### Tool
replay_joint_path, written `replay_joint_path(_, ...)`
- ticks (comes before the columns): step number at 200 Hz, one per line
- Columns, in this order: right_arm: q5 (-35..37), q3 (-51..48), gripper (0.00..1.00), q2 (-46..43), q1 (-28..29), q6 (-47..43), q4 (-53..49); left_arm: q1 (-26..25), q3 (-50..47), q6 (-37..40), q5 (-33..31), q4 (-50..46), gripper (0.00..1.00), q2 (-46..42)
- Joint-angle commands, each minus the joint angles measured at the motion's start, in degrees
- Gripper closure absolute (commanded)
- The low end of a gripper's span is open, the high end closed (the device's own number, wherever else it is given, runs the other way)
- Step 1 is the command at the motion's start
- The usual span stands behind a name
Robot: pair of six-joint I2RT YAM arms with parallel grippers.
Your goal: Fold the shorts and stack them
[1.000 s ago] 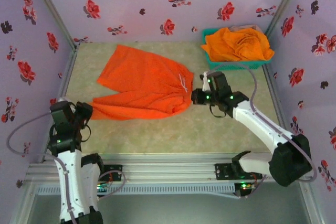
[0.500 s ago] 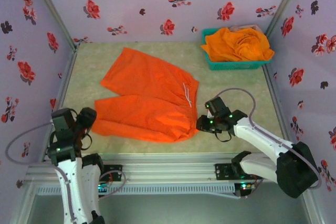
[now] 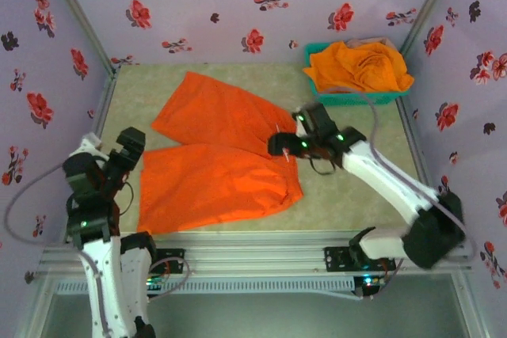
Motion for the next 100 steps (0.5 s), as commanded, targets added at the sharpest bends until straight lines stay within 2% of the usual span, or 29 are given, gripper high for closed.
replay_joint_path(1, -0.2, 7.9, 0.01, 11.7, 0.0, -1.1, 1.8, -4.4, -6.7, -4.5, 1.2, 10.1, 0.01, 4.9)
replay_joint_path(25, 1.3, 17.7, 0.01, 22.9, -1.8, -1.7, 0.1, -12.4, -7.9, -2.9, -5.0, 15.2, 0.01, 14.4)
replay_joint_path(41, 1.0, 22.4, 0.01, 29.5, -4.1, -1.2, -0.8, -16.1, -7.6, -2.1, -5.9, 20.3, 0.01, 21.2)
replay_joint_path(74, -1.2, 29.2, 0.01, 39.8, -8.3, 0.4, -0.6, -20.6, -7.1, -1.6, -7.1, 28.6, 0.01, 33.9)
replay_joint_path(100, -0.5, 35.9, 0.01, 46.1, -9.8, -0.1, -3.2, -21.8, -7.0, -0.4, -8.3, 31.8, 0.01, 40.8)
